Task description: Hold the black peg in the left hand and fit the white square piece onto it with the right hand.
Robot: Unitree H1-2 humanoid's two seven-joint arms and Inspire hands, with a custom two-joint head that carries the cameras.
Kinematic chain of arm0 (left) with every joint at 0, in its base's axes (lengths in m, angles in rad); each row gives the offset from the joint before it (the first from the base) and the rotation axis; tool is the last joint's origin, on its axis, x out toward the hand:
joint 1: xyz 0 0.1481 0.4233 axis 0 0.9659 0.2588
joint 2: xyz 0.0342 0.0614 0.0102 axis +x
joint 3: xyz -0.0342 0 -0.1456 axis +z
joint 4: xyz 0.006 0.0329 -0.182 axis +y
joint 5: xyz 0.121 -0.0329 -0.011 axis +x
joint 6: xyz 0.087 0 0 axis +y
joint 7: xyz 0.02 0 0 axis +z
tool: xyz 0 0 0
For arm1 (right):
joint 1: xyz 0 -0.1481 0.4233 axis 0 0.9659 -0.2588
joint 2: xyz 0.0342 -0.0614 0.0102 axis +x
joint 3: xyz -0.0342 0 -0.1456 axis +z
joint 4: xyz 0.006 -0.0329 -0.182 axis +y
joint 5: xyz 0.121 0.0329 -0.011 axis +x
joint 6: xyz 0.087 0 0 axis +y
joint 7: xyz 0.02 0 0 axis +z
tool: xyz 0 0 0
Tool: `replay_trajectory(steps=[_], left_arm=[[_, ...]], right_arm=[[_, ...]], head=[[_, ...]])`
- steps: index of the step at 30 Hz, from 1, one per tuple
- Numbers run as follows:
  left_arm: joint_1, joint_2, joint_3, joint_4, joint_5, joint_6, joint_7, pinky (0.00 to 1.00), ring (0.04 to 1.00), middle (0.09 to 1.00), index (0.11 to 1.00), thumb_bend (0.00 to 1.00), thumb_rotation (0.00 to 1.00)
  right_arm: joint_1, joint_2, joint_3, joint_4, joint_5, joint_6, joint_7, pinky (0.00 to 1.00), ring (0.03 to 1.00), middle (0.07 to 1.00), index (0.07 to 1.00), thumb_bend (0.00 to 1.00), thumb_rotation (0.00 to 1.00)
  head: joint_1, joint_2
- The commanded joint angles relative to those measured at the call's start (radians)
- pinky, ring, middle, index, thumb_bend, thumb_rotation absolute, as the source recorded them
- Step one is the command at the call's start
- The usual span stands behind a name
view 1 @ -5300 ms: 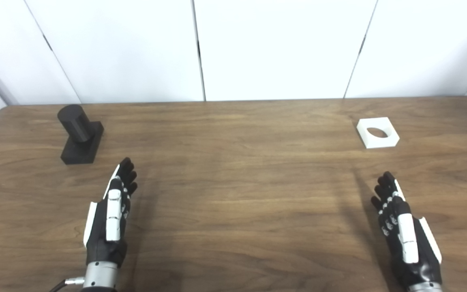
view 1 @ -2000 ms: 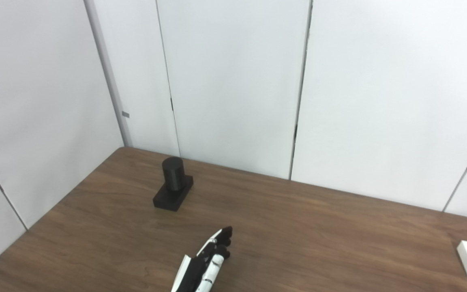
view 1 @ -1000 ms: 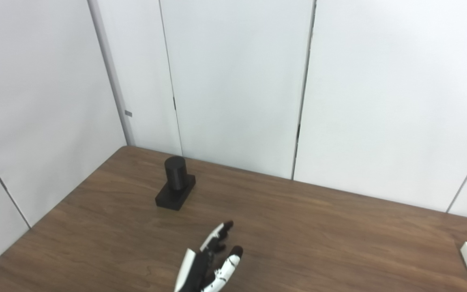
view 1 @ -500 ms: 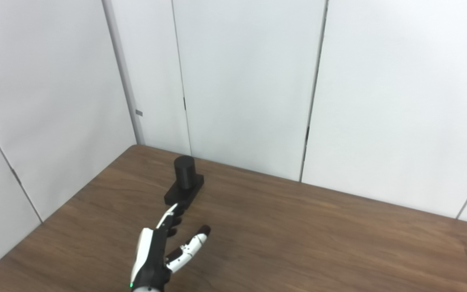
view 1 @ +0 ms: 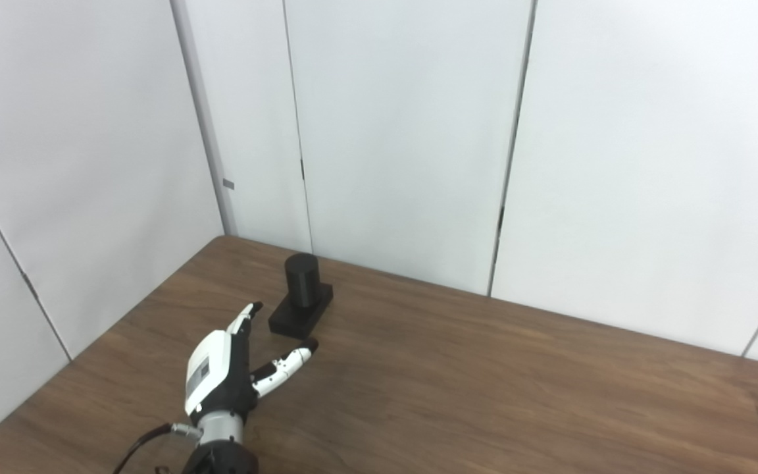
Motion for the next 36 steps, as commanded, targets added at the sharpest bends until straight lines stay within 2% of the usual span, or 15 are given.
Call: replay_trajectory(steps=[1, 6, 9, 11, 13, 18, 22, 28, 36], left_arm=[[-0.036, 0.037, -0.007, 0.011, 0.036, -0.008, 0.039, 0.79, 0.925, 0.928, 0.908, 0.88, 0.61], [-0.062, 0.102, -0.050, 0.085, 0.028, -0.027, 0.065, 0.89, 0.972, 0.953, 0.912, 0.86, 0.60], [-0.078, 0.132, -0.076, 0.125, 0.033, -0.029, 0.087, 0.90, 0.967, 0.945, 0.894, 0.86, 0.58], [-0.100, 0.146, -0.089, 0.168, 0.035, -0.021, 0.101, 0.90, 0.962, 0.940, 0.880, 0.87, 0.58], [-0.122, 0.153, -0.093, 0.207, 0.035, -0.011, 0.110, 0.91, 0.964, 0.939, 0.869, 0.88, 0.59], [-0.171, 0.161, -0.086, 0.294, 0.017, -0.007, 0.130, 0.88, 0.952, 0.923, 0.852, 0.90, 0.64], [-0.212, 0.170, -0.098, 0.364, -0.001, -0.015, 0.174, 0.85, 0.928, 0.897, 0.828, 0.92, 0.63], [-0.275, 0.200, -0.135, 0.473, 0.006, -0.013, 0.222, 0.95, 0.922, 0.889, 0.835, 0.90, 0.62], [-0.331, 0.231, -0.172, 0.578, 0.012, -0.008, 0.257, 0.93, 0.934, 0.903, 0.845, 0.87, 0.62]], right_arm=[[0.003, 0.002, 0.005, -0.026, -0.011, 0.012, -0.003, 0.87, 0.928, 0.913, 0.844, 0.83, 0.89], [0.008, 0.011, 0.005, -0.040, -0.003, 0.024, -0.007, 0.90, 0.943, 0.925, 0.845, 0.80, 0.89], [0.011, 0.010, 0.008, -0.045, -0.007, 0.027, -0.008, 0.92, 0.956, 0.935, 0.849, 0.77, 0.90], [0.007, -0.005, 0.017, -0.020, 0.000, -0.027, 0.019, 0.95, 0.974, 0.957, 0.879, 0.76, 0.92], [0.005, -0.012, 0.023, -0.006, -0.002, -0.067, 0.034, 0.98, 0.993, 0.981, 0.911, 0.75, 0.94], [0.009, -0.001, 0.028, -0.019, -0.001, -0.067, 0.027, 0.99, 0.983, 0.974, 0.919, 0.73, 0.94], [0.012, 0.008, 0.034, -0.038, -0.018, -0.058, 0.017, 0.99, 0.984, 0.972, 0.921, 0.72, 0.94], [0.020, 0.018, 0.042, -0.056, -0.023, -0.050, 0.005, 1.00, 1.000, 0.988, 0.933, 0.70, 0.95], [0.028, 0.018, 0.049, -0.068, -0.023, -0.035, 0.004, 1.00, 1.000, 1.000, 0.945, 0.67, 0.97]], head=[[0.000, 0.002], [-0.007, 0.007], [-0.007, 0.008], [-0.012, 0.010], [-0.016, 0.010], [-0.025, 0.012], [-0.032, 0.015], [-0.041, 0.017], [-0.051, 0.017]])
